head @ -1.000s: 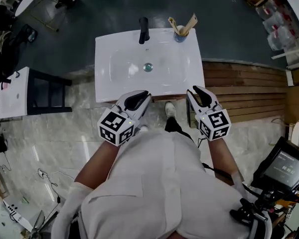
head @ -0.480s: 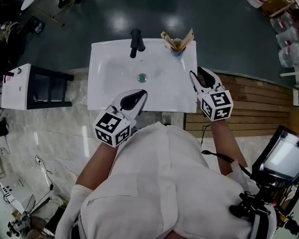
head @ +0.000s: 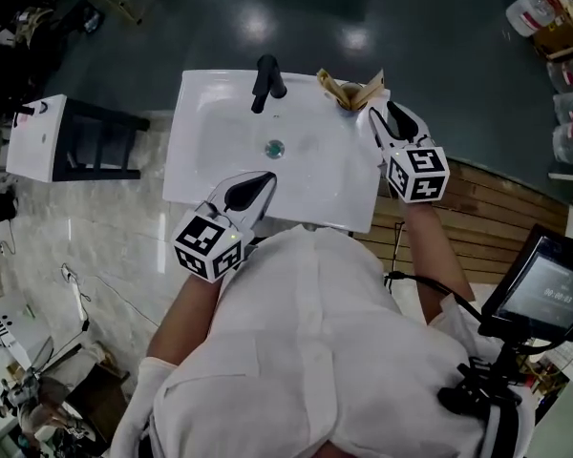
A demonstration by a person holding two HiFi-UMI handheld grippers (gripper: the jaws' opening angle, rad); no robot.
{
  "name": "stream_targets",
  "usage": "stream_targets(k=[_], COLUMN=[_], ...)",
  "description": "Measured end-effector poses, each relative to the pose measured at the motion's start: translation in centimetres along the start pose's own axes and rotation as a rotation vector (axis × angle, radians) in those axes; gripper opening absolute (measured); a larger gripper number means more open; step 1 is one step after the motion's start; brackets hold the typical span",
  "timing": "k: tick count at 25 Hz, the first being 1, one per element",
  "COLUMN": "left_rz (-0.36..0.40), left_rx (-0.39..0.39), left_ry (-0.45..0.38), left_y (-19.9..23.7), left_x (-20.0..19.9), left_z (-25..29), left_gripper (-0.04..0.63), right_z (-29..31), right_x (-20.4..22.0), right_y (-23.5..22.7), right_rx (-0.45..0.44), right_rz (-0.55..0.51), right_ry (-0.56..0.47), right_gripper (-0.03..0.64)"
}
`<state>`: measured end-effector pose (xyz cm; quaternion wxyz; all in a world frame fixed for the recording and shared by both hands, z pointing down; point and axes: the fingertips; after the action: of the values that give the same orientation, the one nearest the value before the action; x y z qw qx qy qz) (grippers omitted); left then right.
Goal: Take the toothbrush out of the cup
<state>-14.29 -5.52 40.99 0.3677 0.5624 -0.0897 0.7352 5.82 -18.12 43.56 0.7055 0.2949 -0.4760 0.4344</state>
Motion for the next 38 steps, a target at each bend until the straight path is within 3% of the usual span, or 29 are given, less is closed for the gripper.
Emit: stream_targets(k=[23,30,38], left_rz=[-0.02,-0.03,-0.044], left_rx=[-0.052,-0.068,-0.085], left_ry=[0.019,0.029,0.01], left_y=[-1.2,-1.2,-1.0], left_x=[0.1,0.5,0.3], left_z=[-2.3,-3.1,-3.3], left_gripper=[0.006,0.006,0.006], right_z=[4.5,4.2,3.8], right_x=[-0.8,-0.4,-0.7], right_y=[-1.4,-1.8,-2.6], right_rx=[-0.005,0.021,0.042], right_rz=[0.073,0.063,0.054], right_ry=[-0.002,0.001,-0.017], right_gripper=[0.143,0.066,0.052])
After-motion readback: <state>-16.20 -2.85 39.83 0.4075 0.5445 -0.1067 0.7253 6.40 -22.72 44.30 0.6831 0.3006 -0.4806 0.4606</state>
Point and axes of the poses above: the fingertips, and each gripper's own axes: z forward along the fingers, y to its left, x out of its underside, and after that the axes turned 1 degree about -x, right-handed
